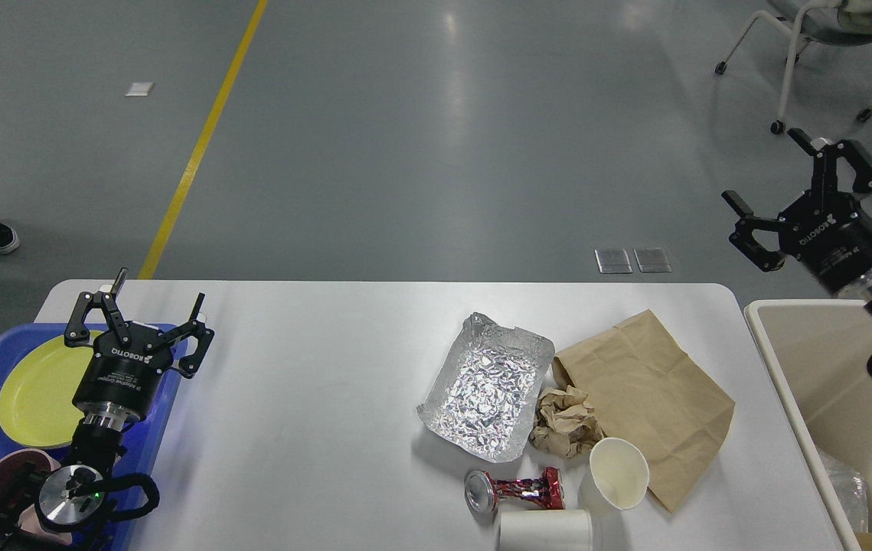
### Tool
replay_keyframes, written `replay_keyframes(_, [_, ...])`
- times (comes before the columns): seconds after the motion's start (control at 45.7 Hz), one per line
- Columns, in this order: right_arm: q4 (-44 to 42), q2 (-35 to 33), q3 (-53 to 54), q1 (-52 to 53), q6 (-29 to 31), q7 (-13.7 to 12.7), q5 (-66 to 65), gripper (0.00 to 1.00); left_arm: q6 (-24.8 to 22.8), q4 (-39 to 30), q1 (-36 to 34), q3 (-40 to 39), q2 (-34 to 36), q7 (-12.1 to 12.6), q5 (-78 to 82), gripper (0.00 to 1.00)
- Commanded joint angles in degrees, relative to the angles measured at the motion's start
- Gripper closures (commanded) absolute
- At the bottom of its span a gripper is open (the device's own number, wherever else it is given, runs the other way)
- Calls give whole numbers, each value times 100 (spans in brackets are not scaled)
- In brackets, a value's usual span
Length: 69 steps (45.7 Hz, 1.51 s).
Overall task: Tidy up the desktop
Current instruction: 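Lift the right gripper and swing it toward the brown paper bag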
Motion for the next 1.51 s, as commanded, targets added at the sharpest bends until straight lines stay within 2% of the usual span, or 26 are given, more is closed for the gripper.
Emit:
replay_keyframes(0.0, [54,-395,-2664,1870,0,1,0,0,0,0,6,0,0,0,0,4])
replay_keyframes(0.109, [36,-237,-4756,3523,0,-8,9,0,0,0,-3,0,0,0,0,4])
replay_keyframes(0.219, [89,202,-6786,4789,96,-8,9,0,0,0,-3,0,0,0,0,4])
replay_keyframes(0.328, [334,1045,-8633,6028,587,-17,27,0,0,0,-3,0,0,0,0,4])
replay_keyframes(0.438, [800,1818,-9646,7013,1133,-140,-52,0,0,0,-3,0,0,0,0,4])
replay_keyframes(0.482, [1028,2187,-9822,7295,1229,-402,-52,0,0,0,-3,0,0,0,0,4])
replay_keyframes(0.525, [1309,2460,-9875,7550,1248,-884,-35,0,0,0,6,0,0,0,0,4])
replay_keyframes(0.613, [2038,2628,-9823,8208,1186,-2149,0,0,0,0,-3,0,0,0,0,4])
replay_keyframes(0.635, [2423,2681,-9753,8567,1177,-2649,0,0,0,0,-3,0,0,0,0,4])
replay_keyframes(0.657, [2627,2716,-9700,8753,1177,-2854,0,0,0,0,-3,0,0,0,0,4])
replay_keyframes(0.744, [3269,2804,-9515,9369,1274,-3470,-8,0,0,0,6,0,0,0,0,4])
replay_keyframes(0.854, [3990,3085,-9506,9932,1283,-3945,-8,0,0,0,6,0,0,0,0,4])
replay_keyframes(0.985, [4272,3103,-9585,10135,1283,-4034,0,0,0,0,-3,0,0,0,0,4])
replay_keyframes(1.488, [4439,2989,-9594,10109,1248,-3849,-35,0,0,0,-3,0,0,0,0,4])
